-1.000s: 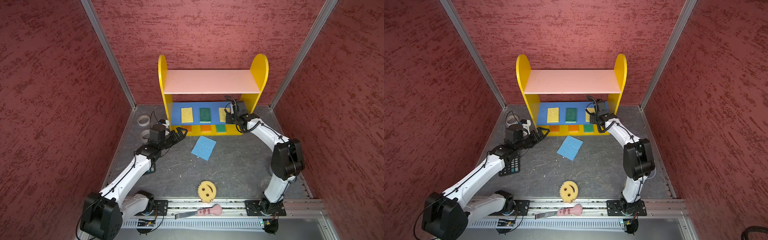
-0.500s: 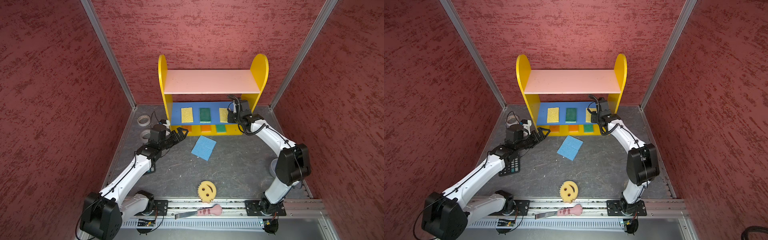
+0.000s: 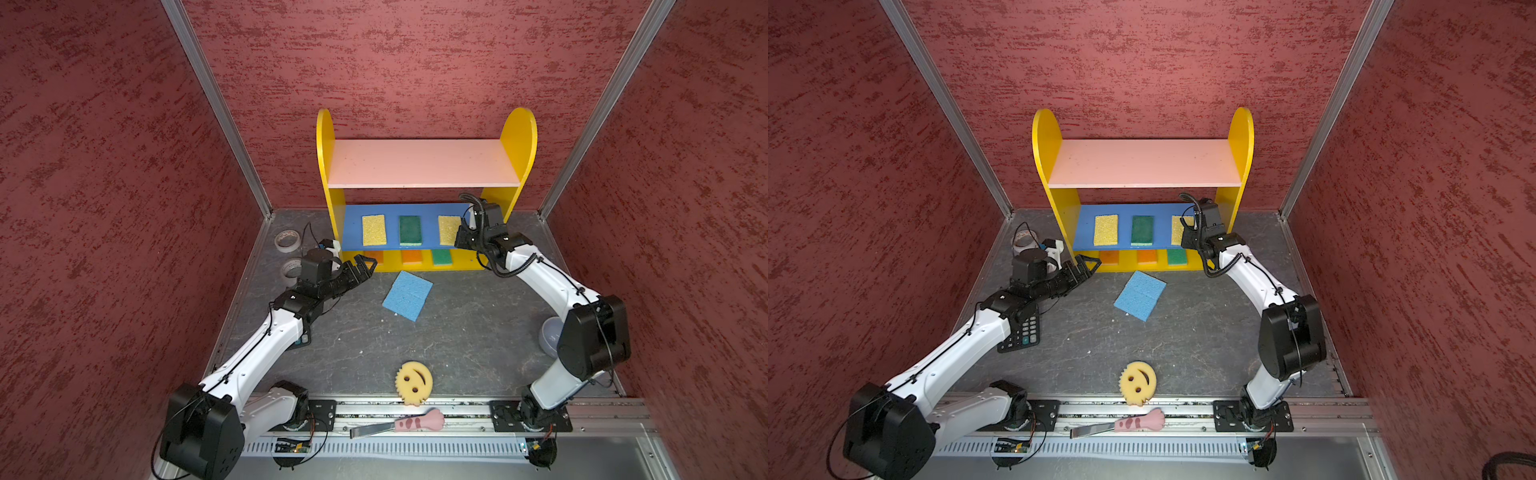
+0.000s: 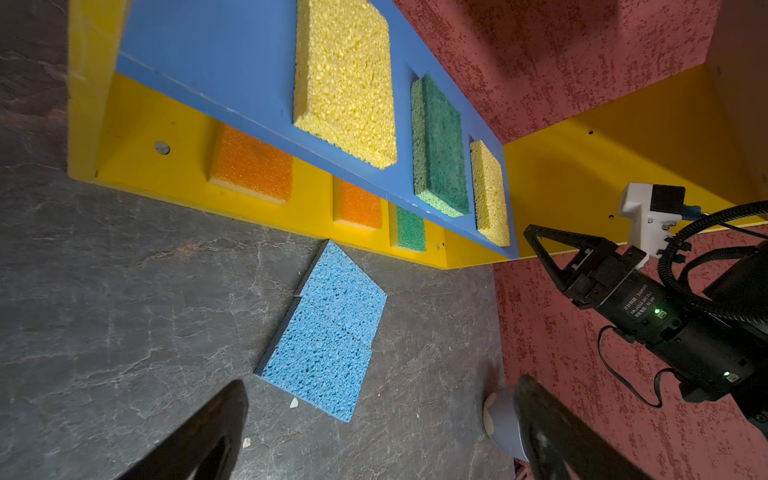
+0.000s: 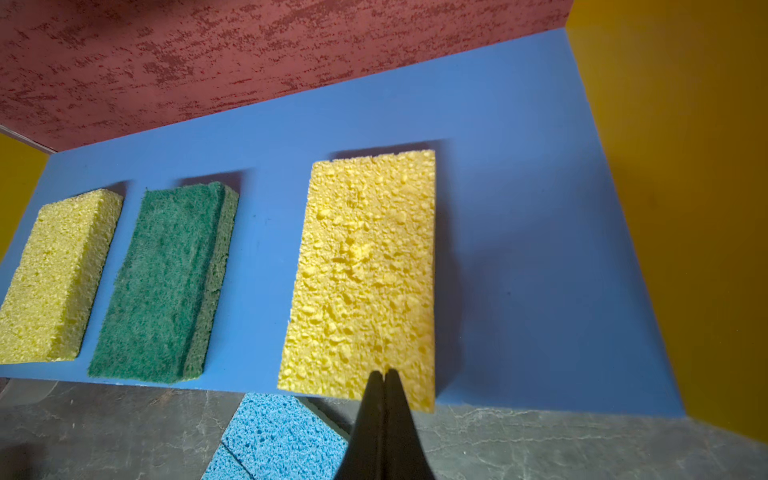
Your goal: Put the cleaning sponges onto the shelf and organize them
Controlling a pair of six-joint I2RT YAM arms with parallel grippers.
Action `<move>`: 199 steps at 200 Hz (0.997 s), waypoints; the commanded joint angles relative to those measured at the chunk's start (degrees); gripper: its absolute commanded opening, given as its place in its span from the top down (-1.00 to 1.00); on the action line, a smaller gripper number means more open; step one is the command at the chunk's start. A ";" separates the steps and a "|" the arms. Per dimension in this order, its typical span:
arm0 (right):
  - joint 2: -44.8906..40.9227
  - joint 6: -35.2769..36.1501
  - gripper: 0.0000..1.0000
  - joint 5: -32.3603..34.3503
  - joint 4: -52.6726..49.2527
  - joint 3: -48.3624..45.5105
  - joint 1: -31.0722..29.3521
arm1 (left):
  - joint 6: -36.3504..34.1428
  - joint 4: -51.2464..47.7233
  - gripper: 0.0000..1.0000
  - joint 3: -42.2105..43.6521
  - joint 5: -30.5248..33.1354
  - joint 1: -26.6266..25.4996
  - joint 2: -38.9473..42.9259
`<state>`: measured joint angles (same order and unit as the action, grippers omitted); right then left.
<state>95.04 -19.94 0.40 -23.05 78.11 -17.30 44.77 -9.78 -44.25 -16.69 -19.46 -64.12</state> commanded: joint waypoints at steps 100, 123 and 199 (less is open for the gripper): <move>3.40 0.32 1.00 0.05 3.82 0.18 0.25 | 0.26 0.33 -0.99 -2.43 0.17 -2.15 -2.77; 4.88 2.11 1.00 0.47 3.17 1.88 0.38 | 0.18 0.25 -0.99 -2.52 0.30 -2.16 -2.86; 3.14 3.12 1.00 -0.37 3.53 1.85 0.43 | 0.42 0.75 -0.99 -2.08 0.64 -2.68 -3.03</move>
<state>100.62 -17.12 -0.62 -20.34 80.25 -17.28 45.23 -9.80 -45.36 -16.43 -21.67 -66.76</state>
